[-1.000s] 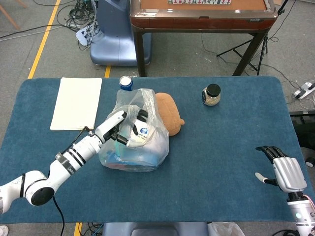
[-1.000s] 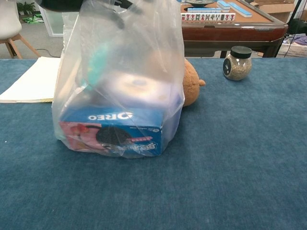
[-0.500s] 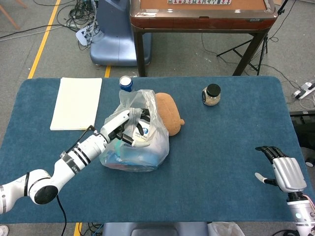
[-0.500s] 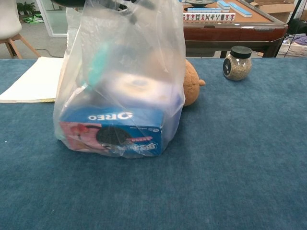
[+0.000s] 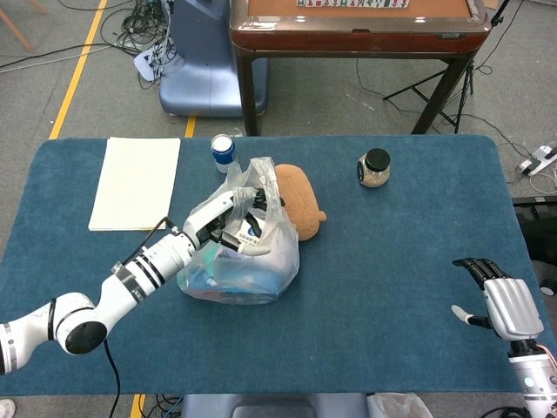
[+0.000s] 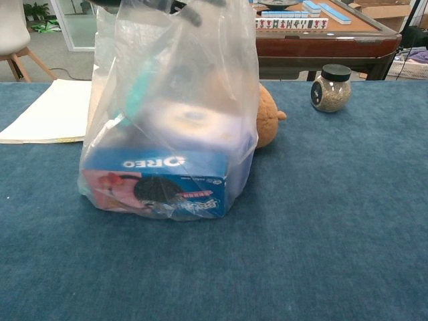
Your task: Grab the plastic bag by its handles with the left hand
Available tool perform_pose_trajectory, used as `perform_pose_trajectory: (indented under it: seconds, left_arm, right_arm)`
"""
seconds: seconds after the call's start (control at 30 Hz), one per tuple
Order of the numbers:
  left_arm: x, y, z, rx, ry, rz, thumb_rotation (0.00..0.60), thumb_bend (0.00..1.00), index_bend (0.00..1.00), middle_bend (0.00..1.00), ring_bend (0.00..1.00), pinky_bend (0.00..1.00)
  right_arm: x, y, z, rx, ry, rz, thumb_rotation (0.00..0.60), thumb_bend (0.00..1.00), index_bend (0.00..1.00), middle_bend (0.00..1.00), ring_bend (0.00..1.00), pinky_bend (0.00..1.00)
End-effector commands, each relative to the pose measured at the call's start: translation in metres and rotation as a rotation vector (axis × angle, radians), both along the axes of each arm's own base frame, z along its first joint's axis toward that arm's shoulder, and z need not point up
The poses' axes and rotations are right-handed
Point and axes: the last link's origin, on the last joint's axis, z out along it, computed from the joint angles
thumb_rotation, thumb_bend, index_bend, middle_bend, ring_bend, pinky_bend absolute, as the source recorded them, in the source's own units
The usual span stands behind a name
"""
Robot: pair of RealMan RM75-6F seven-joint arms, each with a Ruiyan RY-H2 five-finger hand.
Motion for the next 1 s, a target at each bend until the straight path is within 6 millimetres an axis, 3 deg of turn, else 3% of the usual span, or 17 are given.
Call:
perform_pose_trajectory:
  seconds: [0.03, 0.33, 0.7, 1.0]
  left_arm:
    - [-0.001, 0.001, 0.0, 0.009, -0.007, 0.0, 0.6, 0.0, 0.25, 0.23, 0.22, 0.44]
    - [0.0, 0.001, -0.006, 0.025, -0.021, -0.003, 0.6, 0.0, 0.21, 0.2, 0.21, 0.43]
    - [0.003, -0.001, -0.008, 0.018, -0.055, -0.009, 0.6, 0.0, 0.06, 0.04, 0.08, 0.32]
    - [-0.002, 0.003, -0.01, 0.011, -0.032, 0.012, 0.6, 0.0, 0.05, 0.02, 0.07, 0.3]
  right_arm:
    - [0.0, 0.0, 0.0, 0.0, 0.0, 0.0, 0.6, 0.0, 0.28, 0.28, 0.23, 0.52]
    - [0.0, 0.0, -0.001, 0.002, 0.001, 0.0, 0.6, 0.0, 0.28, 0.28, 0.23, 0.52]
    - [0.0, 0.0, -0.002, 0.009, 0.006, 0.0, 0.6, 0.0, 0.28, 0.28, 0.23, 0.52]
    - [0.0, 0.001, -0.003, 0.01, 0.006, 0.002, 0.6, 0.0, 0.28, 0.28, 0.23, 0.52]
